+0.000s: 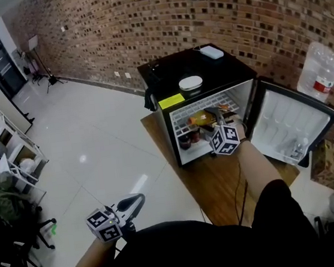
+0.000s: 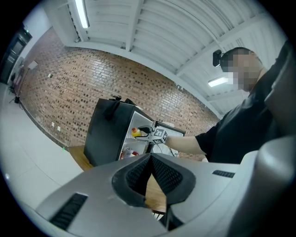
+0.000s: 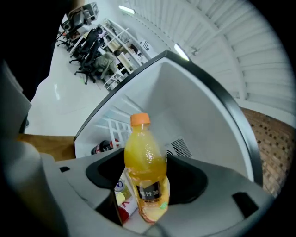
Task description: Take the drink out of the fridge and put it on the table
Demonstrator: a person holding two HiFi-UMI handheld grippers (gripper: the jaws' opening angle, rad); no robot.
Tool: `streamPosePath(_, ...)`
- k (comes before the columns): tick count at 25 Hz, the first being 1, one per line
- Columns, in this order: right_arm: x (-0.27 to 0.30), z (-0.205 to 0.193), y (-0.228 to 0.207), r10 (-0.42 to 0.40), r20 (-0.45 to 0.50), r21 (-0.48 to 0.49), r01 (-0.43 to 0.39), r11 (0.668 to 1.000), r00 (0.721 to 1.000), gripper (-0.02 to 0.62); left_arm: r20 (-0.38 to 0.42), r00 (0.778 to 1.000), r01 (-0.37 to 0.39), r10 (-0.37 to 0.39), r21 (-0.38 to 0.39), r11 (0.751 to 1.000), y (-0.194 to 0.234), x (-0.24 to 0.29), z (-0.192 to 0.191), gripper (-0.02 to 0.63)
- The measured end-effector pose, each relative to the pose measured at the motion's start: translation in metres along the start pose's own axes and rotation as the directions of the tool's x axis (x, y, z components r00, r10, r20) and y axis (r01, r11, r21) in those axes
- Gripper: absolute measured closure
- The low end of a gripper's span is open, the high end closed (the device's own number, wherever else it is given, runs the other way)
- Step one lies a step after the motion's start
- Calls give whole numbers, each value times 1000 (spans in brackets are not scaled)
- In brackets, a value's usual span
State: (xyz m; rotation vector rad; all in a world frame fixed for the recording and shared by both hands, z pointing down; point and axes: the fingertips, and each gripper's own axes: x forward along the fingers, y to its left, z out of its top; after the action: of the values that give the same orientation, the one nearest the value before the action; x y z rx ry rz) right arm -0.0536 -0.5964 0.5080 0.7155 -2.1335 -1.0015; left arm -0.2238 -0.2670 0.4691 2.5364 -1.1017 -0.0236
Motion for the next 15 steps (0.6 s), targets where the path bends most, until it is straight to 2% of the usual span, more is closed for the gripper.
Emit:
streamPosePath(3, -23, 6, -16, -58, 71, 196, 44, 980, 996, 296, -4, 1000, 14, -14, -1, 1000, -1, 4, 0, 612)
streamPosePath(7, -61, 6, -21, -134, 151, 466, 49, 883, 979, 299, -22, 998, 55, -56, -9, 998, -6, 17, -6, 612)
streamPosePath(9, -81, -3, -17, -178, 168, 584, 48, 811, 970, 299, -39, 995, 90, -90, -8, 996, -9, 28, -10, 612)
streamPosePath(11, -101, -17, -8, -224, 171, 693, 44, 719, 959, 299, -63, 991, 123, -122, 8, 992, -12, 41, -15, 612)
streamPosePath(13, -120, -34, 6, -255, 156, 774, 43, 632, 954, 299, -90, 986, 146, -142, 48, 988, -13, 56, -20, 612)
streamPosePath(15, -138, -54, 21, -274, 122, 827, 55, 560, 954, 299, -108, 981, 170, -160, 85, 982, -13, 72, -25, 612)
